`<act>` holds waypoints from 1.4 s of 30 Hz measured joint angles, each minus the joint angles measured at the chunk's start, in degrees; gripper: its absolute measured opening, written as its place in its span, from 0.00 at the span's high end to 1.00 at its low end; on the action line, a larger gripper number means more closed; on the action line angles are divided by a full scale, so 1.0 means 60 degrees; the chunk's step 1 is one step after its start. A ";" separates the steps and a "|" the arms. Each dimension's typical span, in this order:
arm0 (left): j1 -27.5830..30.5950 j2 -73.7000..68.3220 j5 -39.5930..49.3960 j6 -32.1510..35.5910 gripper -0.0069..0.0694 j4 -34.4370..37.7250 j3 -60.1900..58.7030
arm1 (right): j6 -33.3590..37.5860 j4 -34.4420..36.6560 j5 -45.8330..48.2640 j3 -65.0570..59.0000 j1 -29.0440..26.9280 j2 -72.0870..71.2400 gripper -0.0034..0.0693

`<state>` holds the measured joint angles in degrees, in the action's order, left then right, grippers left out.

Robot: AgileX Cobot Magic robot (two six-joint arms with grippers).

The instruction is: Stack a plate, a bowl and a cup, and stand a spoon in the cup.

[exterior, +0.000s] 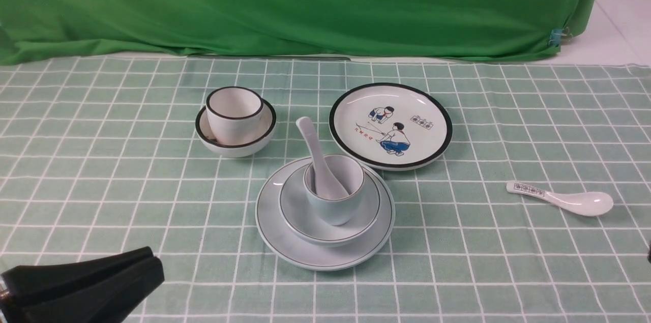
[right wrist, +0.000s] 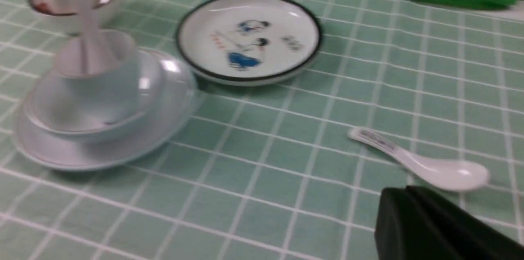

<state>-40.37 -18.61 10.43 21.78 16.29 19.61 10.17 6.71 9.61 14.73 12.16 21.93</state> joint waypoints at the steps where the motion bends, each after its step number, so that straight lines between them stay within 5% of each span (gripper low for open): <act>1: 0.0000 0.0000 0.0000 0.0000 0.89 0.0000 0.0000 | 0.0009 0.0000 -0.0232 -0.0977 -0.0521 -0.1030 0.93; 11: 0.0000 0.0000 -0.0010 0.0018 0.89 0.0000 0.0000 | 0.0019 -0.0206 0.0634 -0.2510 -0.1413 -0.3608 0.93; 42: 0.0000 0.0000 0.0030 0.0003 0.89 -0.0147 0.0000 | 0.0035 -0.0370 0.0728 -0.2510 -0.1413 -0.3635 0.86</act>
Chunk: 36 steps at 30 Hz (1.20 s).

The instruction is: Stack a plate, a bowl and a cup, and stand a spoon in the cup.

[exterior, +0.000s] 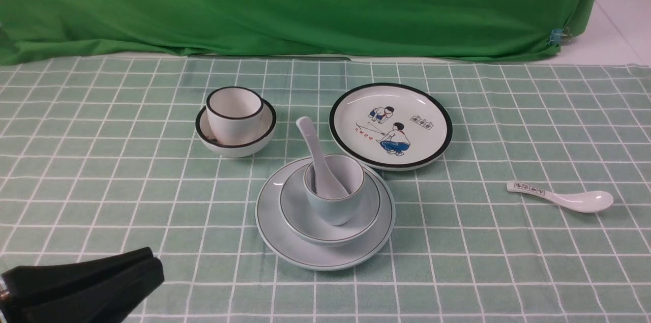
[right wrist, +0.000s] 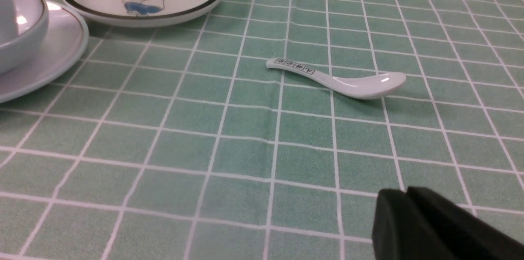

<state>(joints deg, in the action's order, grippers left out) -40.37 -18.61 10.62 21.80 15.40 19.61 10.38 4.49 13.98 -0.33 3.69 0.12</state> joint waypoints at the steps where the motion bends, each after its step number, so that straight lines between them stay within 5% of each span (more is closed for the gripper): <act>1: 0.0000 0.0000 0.0000 0.0010 0.89 -0.0034 0.0000 | 0.0000 0.0000 0.0013 0.0000 0.0000 0.0000 0.86; 9: 0.1148 0.0441 -0.0156 -0.1060 0.89 -0.0958 0.0000 | 0.0010 -0.0010 0.0010 0.0000 0.0000 -0.0009 0.83; 18: 0.5051 0.1645 -0.1214 -0.1954 0.89 -0.1626 -0.1597 | 0.0013 -0.0010 0.0010 0.0000 0.0000 -0.0009 0.79; 24: 0.7263 0.2991 0.0021 -0.1989 0.89 -0.1624 -0.2523 | 0.0013 -0.0010 0.0001 0.0000 0.0000 -0.0009 0.77; 36: 0.7604 0.3090 0.0614 -0.2157 0.89 -0.0865 -0.3328 | 0.0013 -0.0019 0.0010 0.0000 0.0000 -0.0009 0.76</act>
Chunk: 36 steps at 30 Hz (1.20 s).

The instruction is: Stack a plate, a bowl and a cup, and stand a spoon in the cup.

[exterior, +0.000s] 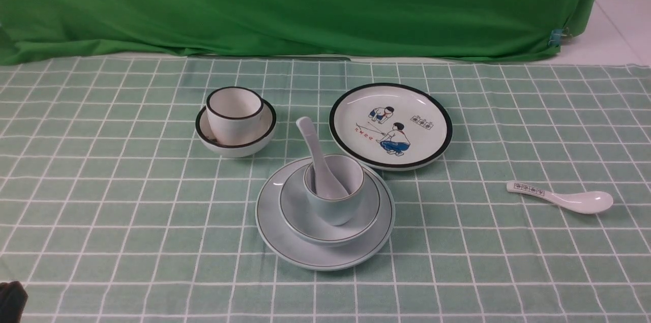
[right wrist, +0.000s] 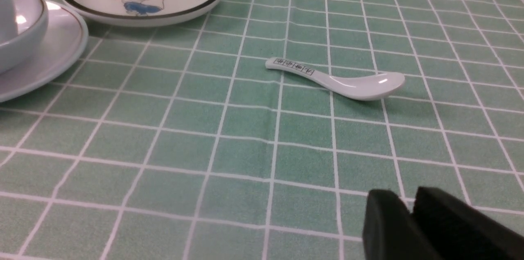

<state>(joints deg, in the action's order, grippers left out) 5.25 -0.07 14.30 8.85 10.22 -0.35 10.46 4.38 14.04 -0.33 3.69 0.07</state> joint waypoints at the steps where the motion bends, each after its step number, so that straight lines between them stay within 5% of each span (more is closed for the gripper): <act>1: 0.0000 0.0000 -0.0013 0.0000 0.89 0.0055 0.0000 | -0.0012 0.0000 0.0000 0.0000 0.0000 0.0000 0.76; 36: 0.0000 0.0000 -0.0053 -0.0022 0.89 0.0144 0.0000 | -0.0003 -0.0008 0.0007 0.0000 0.0000 0.0000 0.67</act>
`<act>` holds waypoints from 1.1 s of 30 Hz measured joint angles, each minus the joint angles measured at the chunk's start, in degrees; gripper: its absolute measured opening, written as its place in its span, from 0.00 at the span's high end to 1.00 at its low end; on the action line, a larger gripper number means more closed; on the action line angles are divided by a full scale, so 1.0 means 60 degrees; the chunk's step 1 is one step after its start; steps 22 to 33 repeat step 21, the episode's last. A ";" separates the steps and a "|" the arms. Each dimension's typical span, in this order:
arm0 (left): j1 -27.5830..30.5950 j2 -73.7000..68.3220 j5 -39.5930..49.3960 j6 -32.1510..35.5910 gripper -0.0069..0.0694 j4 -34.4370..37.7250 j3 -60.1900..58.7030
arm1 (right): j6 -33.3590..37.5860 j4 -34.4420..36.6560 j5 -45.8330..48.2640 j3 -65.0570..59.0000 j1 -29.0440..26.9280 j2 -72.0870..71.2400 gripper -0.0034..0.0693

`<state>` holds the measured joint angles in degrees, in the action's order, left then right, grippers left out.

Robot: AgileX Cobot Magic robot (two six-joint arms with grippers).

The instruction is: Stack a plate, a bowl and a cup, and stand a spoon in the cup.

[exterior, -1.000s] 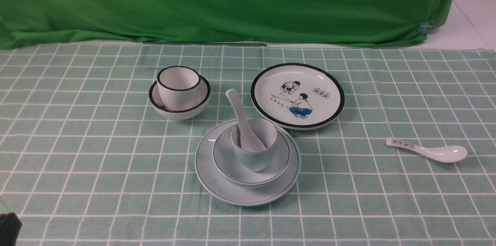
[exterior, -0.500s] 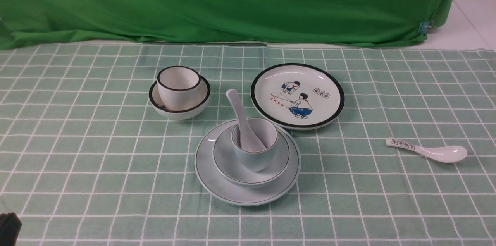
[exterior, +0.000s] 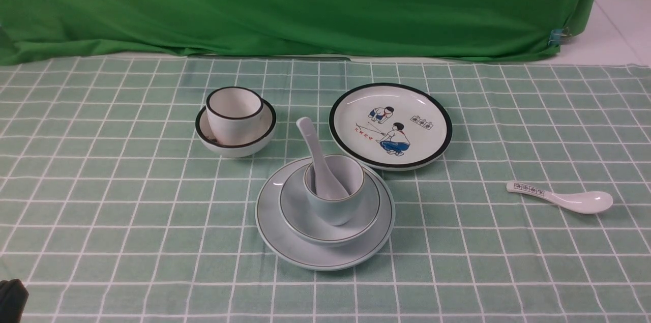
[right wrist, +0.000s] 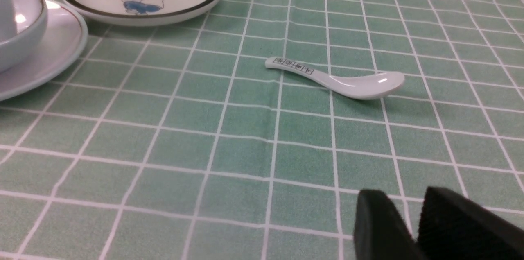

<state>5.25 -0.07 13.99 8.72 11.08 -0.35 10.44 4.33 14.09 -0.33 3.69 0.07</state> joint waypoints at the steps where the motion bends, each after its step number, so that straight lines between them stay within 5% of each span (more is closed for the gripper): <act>1: 0.0000 0.0000 0.0000 0.0000 0.89 0.0000 0.0000 | 0.0000 0.0000 0.0000 0.0000 0.0000 0.0000 0.67; 33: 0.0000 0.0000 -0.0022 0.0001 0.89 0.0000 0.0000 | 0.0000 0.0000 0.0003 0.0000 0.0000 0.0000 0.63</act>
